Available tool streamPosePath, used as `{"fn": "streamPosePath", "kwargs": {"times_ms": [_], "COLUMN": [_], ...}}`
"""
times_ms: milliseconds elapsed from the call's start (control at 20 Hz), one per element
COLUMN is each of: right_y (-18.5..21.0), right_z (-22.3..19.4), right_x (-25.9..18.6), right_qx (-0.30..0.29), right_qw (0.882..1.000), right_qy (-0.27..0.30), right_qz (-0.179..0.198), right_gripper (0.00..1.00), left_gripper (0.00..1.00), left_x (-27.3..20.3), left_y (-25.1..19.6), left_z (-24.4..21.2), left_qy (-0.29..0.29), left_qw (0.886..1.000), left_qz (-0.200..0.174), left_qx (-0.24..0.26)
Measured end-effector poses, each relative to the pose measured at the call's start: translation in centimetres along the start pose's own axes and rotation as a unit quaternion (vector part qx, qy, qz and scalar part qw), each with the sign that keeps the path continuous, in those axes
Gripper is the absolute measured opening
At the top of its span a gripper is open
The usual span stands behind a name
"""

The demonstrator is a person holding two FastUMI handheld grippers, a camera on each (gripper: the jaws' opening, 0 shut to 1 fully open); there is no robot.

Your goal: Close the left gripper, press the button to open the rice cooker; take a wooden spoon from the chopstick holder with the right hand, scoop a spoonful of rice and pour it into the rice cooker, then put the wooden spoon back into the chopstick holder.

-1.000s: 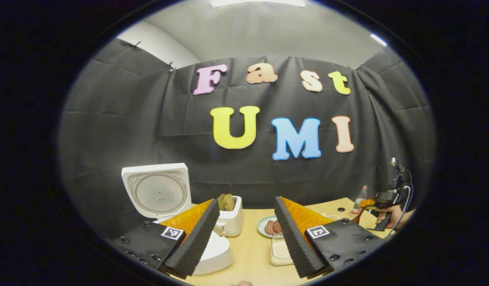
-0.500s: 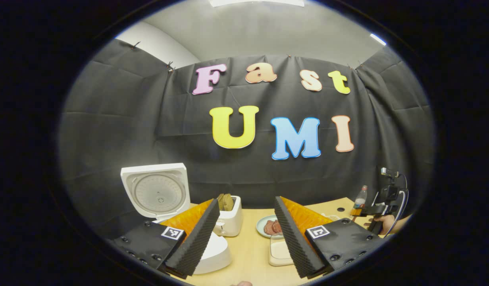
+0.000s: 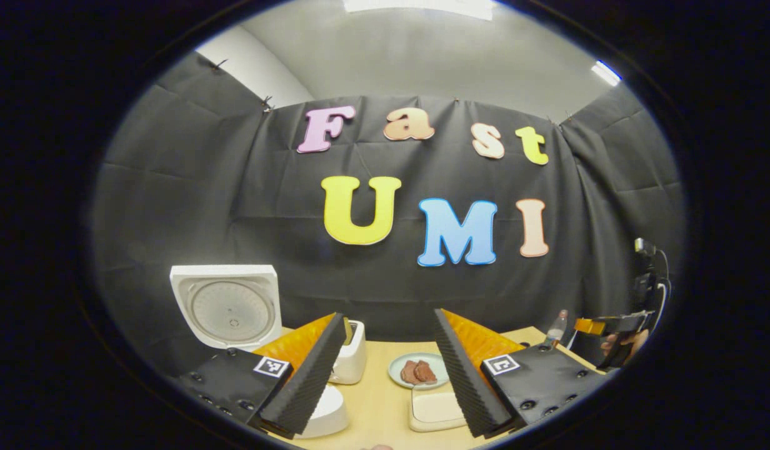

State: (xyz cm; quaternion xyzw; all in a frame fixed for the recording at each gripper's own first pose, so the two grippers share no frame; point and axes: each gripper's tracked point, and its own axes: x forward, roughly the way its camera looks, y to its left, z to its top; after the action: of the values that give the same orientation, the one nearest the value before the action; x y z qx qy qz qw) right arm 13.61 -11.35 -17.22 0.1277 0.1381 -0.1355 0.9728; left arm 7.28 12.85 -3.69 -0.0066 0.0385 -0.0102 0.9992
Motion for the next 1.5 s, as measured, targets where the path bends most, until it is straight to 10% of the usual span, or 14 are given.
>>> {"fn": "streamPosePath", "kwargs": {"times_ms": [600,1500], "right_y": [12.0,12.8], "right_z": [2.4,3.1], "right_x": [-6.6,-6.3], "right_qx": [-0.017,-0.121], "right_qw": [0.991,0.983], "right_qy": [-0.025,-0.052], "right_qz": [0.133,0.126], "right_gripper": [0.96,1.0], "left_gripper": [0.96,0.96], "left_x": [8.2,19.5], "left_y": [18.9,37.8], "left_z": [4.7,-1.0], "left_qy": [0.024,0.134], "left_qw": [0.99,0.948], "left_qz": [0.136,0.288], "left_qx": [0.013,-0.012]}}
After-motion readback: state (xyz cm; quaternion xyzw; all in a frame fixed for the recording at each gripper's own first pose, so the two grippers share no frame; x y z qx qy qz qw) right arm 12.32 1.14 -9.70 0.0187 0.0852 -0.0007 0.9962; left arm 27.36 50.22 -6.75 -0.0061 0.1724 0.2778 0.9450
